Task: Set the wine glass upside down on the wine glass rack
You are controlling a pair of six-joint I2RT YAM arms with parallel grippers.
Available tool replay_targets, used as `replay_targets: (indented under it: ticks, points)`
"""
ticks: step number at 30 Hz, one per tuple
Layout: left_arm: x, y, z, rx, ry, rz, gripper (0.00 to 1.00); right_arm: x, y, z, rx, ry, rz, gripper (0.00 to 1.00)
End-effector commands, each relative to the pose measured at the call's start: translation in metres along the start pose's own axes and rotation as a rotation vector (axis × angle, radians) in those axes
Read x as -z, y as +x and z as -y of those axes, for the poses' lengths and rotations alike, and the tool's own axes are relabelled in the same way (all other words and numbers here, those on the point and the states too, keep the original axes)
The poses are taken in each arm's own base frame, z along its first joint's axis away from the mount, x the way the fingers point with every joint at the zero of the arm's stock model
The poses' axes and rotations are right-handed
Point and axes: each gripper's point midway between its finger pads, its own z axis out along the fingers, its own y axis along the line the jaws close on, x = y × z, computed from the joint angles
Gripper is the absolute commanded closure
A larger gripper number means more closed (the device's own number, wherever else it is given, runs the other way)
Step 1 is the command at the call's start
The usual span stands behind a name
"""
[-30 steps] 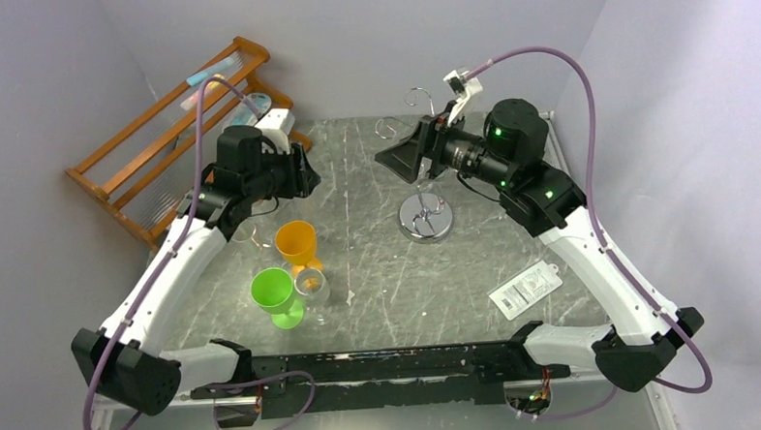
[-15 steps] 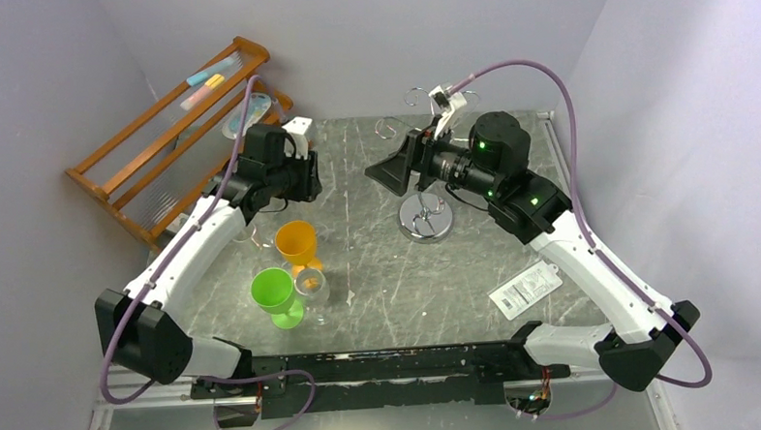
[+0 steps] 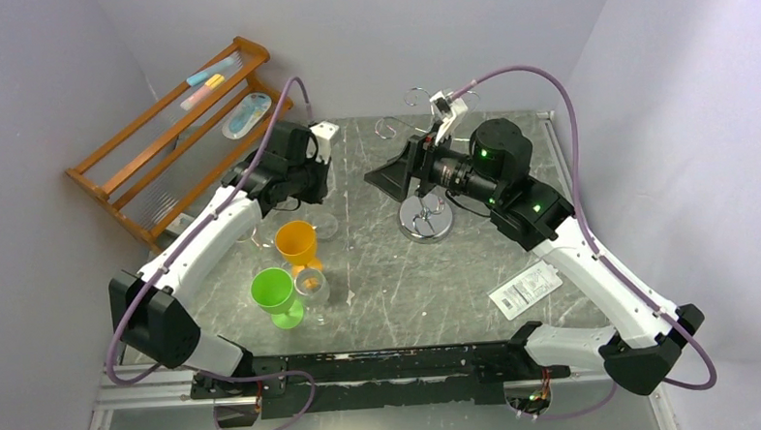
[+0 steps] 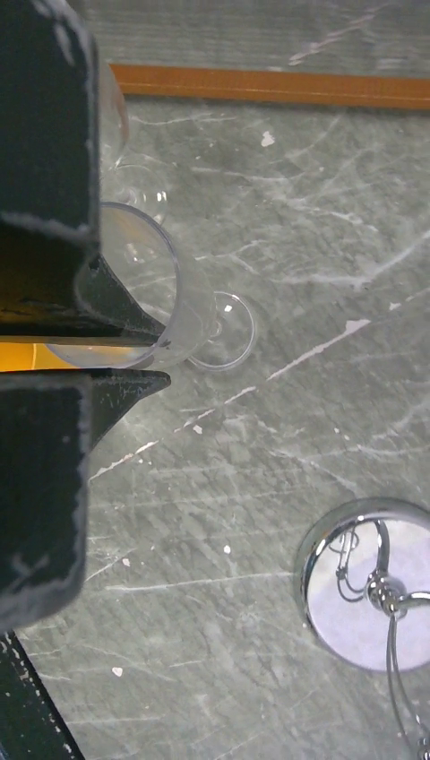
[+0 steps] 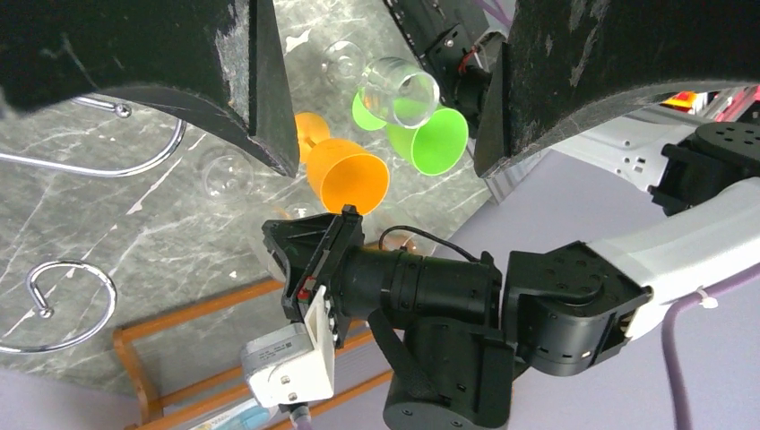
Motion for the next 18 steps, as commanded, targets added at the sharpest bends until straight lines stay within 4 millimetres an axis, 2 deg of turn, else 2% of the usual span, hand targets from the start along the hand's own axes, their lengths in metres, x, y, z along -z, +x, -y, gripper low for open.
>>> replay_targets:
  ticks: [1, 4, 7, 11, 14, 18]
  points:
    - [0.029, -0.035, 0.006, -0.077, -0.002, 0.102, 0.95, 0.004, -0.003, -0.005, -0.012, -0.006, 0.032, 0.25]
    - [0.052, -0.053, 0.003, -0.068, -0.027, 0.168, 0.95, 0.004, -0.004, -0.006, -0.024, -0.003, 0.042, 0.25]
    - [0.087, -0.072, -0.005, 0.004, -0.082, 0.271, 0.95, 0.003, -0.009, -0.006, -0.051, 0.004, 0.061, 0.25]
    - [0.153, -0.1, -0.017, 0.117, -0.147, 0.486, 0.95, -0.005, -0.014, 0.0, -0.133, 0.05, 0.082, 0.25]
    - [0.206, -0.119, -0.012, 0.17, -0.099, 0.694, 0.95, -0.013, -0.015, -0.001, -0.22, 0.056, 0.102, 0.24]
    - [0.272, -0.136, -0.005, 0.211, -0.017, 0.97, 0.95, -0.022, -0.028, -0.02, -0.314, -0.013, 0.159, 0.22]
